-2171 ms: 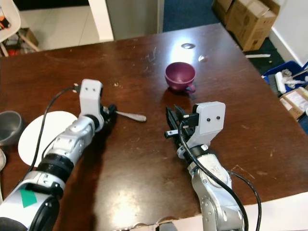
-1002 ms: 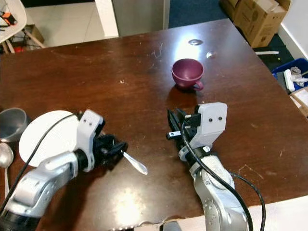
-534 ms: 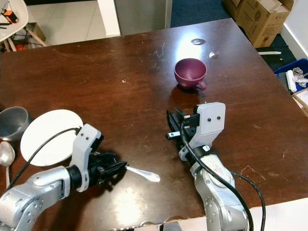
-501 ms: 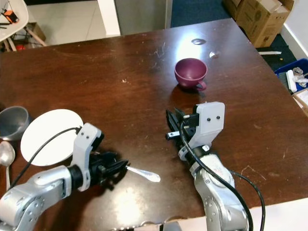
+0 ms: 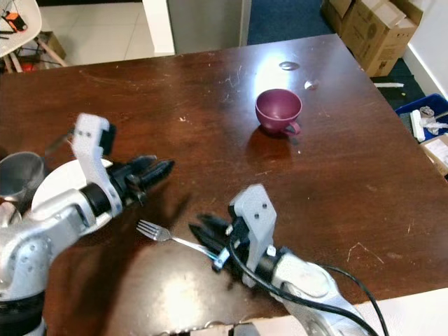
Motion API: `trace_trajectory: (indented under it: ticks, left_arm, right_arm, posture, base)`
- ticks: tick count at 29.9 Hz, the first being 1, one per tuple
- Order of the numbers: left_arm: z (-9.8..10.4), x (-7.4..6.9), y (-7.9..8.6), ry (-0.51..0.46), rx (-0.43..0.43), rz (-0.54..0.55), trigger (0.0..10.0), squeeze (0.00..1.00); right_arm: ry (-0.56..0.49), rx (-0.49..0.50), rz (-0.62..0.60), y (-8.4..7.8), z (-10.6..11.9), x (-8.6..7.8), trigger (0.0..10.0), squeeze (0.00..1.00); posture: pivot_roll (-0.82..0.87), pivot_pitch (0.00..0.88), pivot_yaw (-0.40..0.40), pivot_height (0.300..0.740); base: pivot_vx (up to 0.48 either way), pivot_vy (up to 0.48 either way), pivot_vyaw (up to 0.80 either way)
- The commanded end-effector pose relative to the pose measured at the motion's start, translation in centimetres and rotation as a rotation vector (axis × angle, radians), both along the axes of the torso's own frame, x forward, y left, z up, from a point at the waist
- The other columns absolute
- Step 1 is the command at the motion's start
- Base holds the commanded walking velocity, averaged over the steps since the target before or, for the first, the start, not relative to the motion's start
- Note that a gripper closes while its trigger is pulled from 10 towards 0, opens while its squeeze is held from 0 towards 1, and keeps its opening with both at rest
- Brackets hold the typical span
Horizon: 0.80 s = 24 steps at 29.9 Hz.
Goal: Setting the table
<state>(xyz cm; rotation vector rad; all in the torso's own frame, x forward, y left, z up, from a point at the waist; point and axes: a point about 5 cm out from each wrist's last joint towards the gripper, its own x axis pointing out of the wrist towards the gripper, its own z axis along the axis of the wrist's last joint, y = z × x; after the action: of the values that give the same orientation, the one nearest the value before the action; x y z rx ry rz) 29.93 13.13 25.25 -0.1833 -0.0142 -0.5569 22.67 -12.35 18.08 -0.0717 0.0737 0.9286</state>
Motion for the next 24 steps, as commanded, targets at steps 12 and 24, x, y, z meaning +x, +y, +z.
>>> trace_trajectory:
  ticks: [12, 24]
  left_arm:
    - [-0.7, -1.1, 7.3, 0.010, 0.244, 0.161, 10.0, 0.00]
    - [0.4, -4.7, 9.8, 0.018, 0.299, 0.016, 10.0, 0.00]
  right_arm:
    - [0.048, -0.055, 0.188, 1.4, -1.7, 0.0, 10.0, 0.00]
    - [0.024, -0.178, 0.224, 1.1, -4.2, 1.5, 10.0, 1.00]
  posture:
    - [-0.02, 0.189, 0.145, 0.740]
    - [0.03, 0.198, 0.134, 0.740]
  base:
    - [0.000, 0.000, 0.00]
    - [0.000, 0.000, 0.00]
